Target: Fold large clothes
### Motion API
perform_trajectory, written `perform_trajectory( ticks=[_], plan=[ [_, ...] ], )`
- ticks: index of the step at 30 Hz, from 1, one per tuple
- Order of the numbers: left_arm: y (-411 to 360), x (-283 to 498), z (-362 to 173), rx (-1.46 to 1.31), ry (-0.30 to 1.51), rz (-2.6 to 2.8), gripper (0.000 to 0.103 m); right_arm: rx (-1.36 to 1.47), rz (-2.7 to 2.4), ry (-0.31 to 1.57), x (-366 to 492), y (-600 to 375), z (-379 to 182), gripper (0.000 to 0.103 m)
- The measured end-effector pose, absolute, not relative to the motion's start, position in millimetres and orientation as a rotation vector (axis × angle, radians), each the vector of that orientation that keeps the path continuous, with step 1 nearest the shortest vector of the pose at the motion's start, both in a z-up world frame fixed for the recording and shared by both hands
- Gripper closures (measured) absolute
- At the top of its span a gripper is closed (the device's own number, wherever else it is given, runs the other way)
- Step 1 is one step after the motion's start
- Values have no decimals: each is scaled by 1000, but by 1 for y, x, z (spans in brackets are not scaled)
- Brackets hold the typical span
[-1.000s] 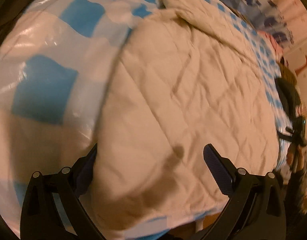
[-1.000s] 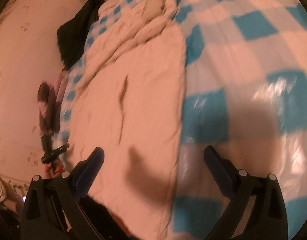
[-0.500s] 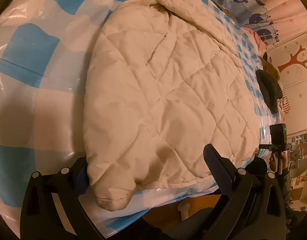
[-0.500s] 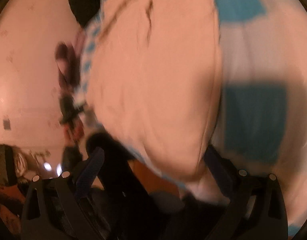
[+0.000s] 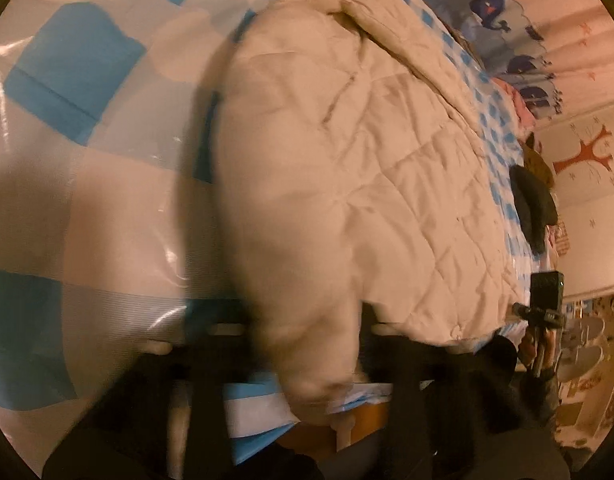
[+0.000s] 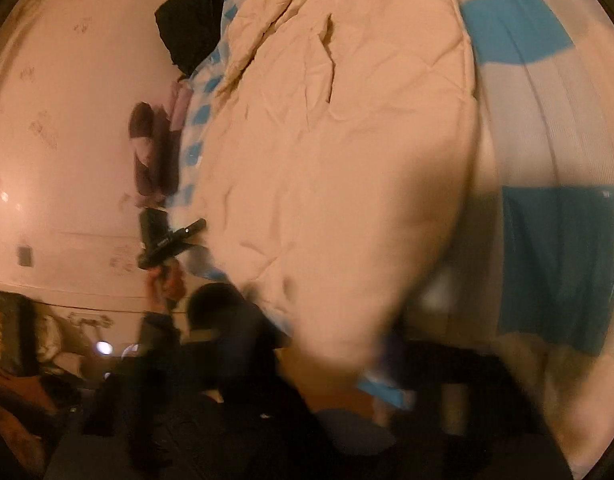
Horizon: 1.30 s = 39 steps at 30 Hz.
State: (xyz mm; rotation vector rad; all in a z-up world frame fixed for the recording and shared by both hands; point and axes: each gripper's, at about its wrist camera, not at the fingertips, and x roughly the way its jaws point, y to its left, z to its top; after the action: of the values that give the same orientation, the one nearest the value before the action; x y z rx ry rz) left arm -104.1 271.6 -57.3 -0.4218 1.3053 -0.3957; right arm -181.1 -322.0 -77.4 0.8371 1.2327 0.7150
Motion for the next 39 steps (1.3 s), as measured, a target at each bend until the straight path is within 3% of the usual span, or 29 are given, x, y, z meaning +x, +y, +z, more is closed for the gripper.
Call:
perform_trajectory(
  ticks=[10,17,25,27,29,30,31,33,35,39],
  plan=[
    [272,-107,24,-449,1145,-435,90,859,756,904,-167,-318,13,82],
    [273,-139,77,-502,1046,-535,90,855,742,779,-202,-346,65,82],
    [297,-231,82,-497,1036,-589,90,837,757,781,-291,-357,64,83],
    [299,-255,63,-459,1083,-627,87,840,779,858,-312,-352,37,83],
    [300,-276,32,-405,1174,-635,73,837,756,976,-327,-348,-1,75],
    [303,-280,13,-405,1227,-610,67,854,742,1029,-331,-349,-20,59],
    [307,-281,2,-420,1251,-594,60,880,726,1051,-334,-352,-35,50],
    [320,-280,-14,-474,1256,-569,53,971,698,1035,-338,-367,-56,42],
    [333,-276,-18,-528,1238,-529,38,1063,697,991,-338,-379,-67,30],
    [338,-265,-22,-578,1224,-524,26,1088,723,991,-326,-378,-73,24]
  ],
)
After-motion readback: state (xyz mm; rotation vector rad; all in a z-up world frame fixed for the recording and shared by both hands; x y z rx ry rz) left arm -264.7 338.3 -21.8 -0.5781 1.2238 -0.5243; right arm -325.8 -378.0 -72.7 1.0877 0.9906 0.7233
